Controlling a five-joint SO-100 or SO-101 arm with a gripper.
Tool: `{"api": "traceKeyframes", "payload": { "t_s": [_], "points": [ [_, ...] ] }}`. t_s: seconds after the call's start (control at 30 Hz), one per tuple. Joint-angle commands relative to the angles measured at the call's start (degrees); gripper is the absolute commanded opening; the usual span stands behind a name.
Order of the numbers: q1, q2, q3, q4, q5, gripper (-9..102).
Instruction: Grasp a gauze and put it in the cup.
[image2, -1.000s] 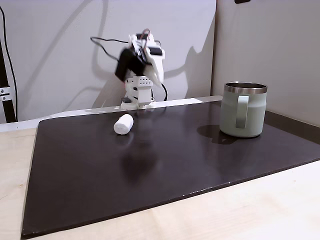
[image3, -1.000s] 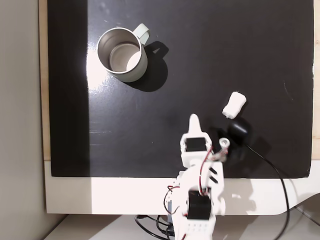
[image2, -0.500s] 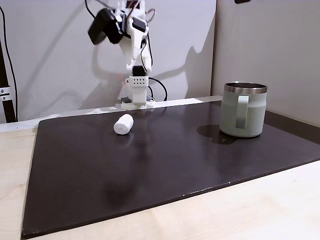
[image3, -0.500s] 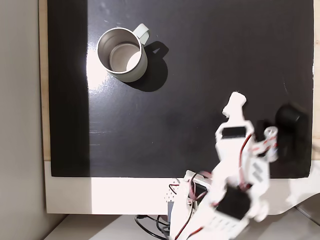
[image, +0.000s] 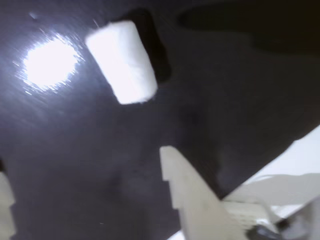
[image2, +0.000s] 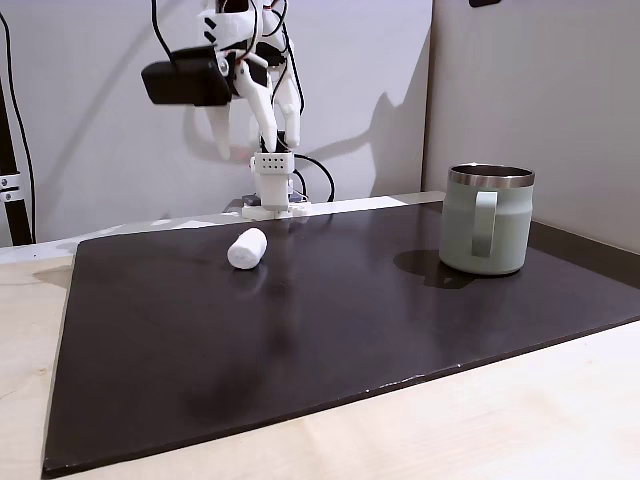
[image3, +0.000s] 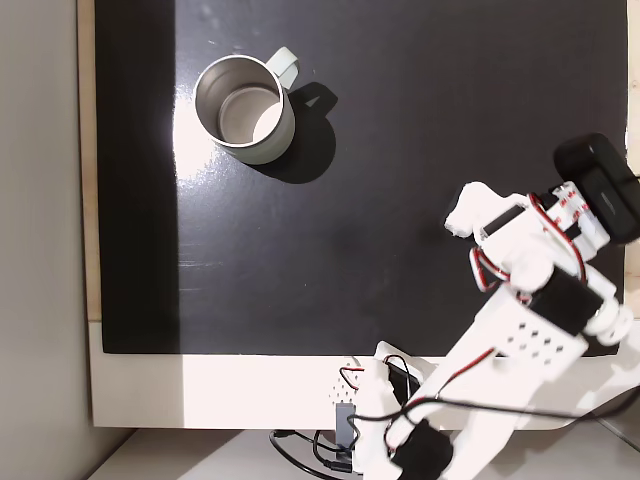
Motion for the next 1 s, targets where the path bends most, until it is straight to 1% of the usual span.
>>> {"api": "traceKeyframes", "payload": {
  "t_s": [0.0,0.2,0.53,0.97],
  "points": [
    [0.79,-4.31,-5.54,0.97,-2.90,36],
    [0.18,-13.36,-10.28,4.48,-3.96,36],
    [0.00,-24.87,-10.28,2.20,-4.13,35],
    [-0.09,-33.93,-10.28,-2.99,-3.87,30]
  ]
}}
